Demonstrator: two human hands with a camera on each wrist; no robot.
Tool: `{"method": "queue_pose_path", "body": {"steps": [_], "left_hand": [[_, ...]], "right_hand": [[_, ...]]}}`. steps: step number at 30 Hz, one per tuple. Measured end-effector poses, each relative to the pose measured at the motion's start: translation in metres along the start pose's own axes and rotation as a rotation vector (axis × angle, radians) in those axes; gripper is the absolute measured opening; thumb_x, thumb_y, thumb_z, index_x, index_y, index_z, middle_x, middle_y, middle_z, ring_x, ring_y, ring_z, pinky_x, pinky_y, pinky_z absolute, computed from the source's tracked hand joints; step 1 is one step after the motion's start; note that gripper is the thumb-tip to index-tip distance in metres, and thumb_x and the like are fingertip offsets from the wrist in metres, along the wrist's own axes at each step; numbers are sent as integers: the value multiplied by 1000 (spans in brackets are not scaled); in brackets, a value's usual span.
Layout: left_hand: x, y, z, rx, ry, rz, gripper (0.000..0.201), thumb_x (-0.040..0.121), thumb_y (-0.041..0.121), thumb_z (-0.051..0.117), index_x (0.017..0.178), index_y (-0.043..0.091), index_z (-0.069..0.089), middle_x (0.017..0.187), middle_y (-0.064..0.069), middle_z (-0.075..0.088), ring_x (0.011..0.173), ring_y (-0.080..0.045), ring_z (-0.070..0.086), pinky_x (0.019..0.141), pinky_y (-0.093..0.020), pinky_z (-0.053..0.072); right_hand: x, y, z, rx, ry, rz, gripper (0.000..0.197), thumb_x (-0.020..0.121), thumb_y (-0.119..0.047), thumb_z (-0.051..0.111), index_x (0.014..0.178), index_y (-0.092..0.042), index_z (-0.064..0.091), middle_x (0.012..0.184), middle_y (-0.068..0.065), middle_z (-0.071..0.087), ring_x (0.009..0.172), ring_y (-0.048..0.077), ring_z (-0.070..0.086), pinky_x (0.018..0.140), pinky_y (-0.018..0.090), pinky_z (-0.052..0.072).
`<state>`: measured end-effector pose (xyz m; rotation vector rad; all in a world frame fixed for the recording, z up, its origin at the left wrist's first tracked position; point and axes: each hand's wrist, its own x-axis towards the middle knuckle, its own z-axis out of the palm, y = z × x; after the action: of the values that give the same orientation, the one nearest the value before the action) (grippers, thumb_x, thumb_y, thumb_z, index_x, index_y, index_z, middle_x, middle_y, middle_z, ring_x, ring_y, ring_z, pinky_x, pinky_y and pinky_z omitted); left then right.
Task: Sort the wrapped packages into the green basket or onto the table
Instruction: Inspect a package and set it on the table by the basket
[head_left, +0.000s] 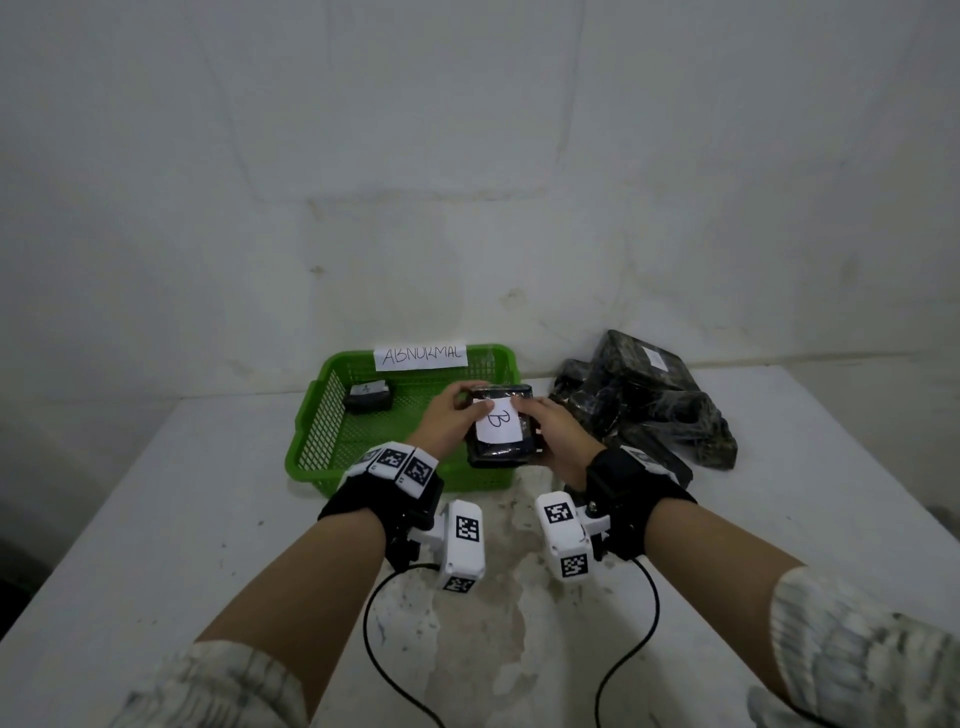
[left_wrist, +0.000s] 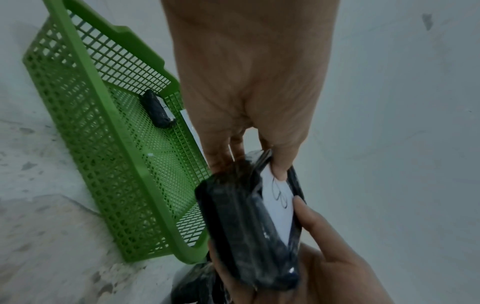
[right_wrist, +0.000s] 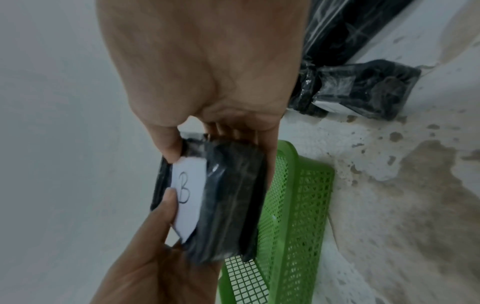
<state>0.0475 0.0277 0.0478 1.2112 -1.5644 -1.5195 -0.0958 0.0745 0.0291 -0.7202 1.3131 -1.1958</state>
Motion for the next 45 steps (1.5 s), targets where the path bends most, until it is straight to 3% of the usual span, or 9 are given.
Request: {"method": "queue_pose_path", "body": {"steps": [3,9,18,23,30,36,39,42,45], "left_hand": [[0,-2,-3,-88,58,9,35,88,9,60,122,7,51,119,-25,59,83,-25,62,72,-31,54],[-4,-4,-1,-65,-36,-45,56,87,3,60,137,14,38,130,-22,53,114,-37,56,94,-53,48],[-9,-1,-3,-87,-113,-69,73,86,-4,57,147,17,24,141,-13,46,121,-33,51,100,-52,43],[-13,-1,-3,-26,-144,-48,77,84,-12,55,148,15,21,146,-12,40,121,-32,51,97,-46,46],[-10,2,0,-101,-50,-83,39,92,5,53,127,13,38,129,-19,53,79,-16,60,63,-35,55],[-7,-2,-1,-45,-75,-98,33,92,15,55,121,17,39,110,-8,58,87,-19,59,68,-39,55],[-3,-8,0,10,62,-34,31,91,13,57,116,16,39,113,-12,55,85,-19,58,63,-28,52],[3,-10,-5,71,213,-25,28,87,5,59,97,23,41,101,-12,51,88,-25,54,78,-42,50],[-4,-2,-4,-113,89,-84,11,96,7,44,96,18,44,102,-9,54,91,-23,56,74,-39,51]], "right_hand": [[-4,1,-4,-14,-87,23,27,88,-12,64,111,-12,52,106,11,60,89,25,62,85,49,52],[-2,3,-5,15,-50,-15,53,86,-3,66,133,-7,44,105,9,64,88,23,64,74,38,55],[0,4,-7,-23,-38,-62,73,77,10,70,139,-11,36,126,24,58,96,27,64,84,43,54],[-1,5,-5,-16,-30,-19,59,83,-12,72,133,-19,41,122,11,62,101,25,63,82,43,56],[-5,0,-3,-93,-35,-12,44,84,-18,71,120,-24,47,104,1,64,95,24,62,83,48,54],[-7,-3,-3,-119,-22,-9,25,89,-31,65,105,-24,48,98,2,65,92,24,62,85,52,52],[-8,-3,-1,-164,-51,-34,31,88,-42,64,108,-24,49,115,4,61,109,27,58,81,51,55],[-11,-5,1,-140,-88,-17,42,92,-57,48,120,-26,52,134,7,49,123,33,48,67,43,59],[-13,-7,-2,-125,-92,-56,31,101,-39,41,122,-23,58,124,9,55,106,29,56,68,39,57]]}}
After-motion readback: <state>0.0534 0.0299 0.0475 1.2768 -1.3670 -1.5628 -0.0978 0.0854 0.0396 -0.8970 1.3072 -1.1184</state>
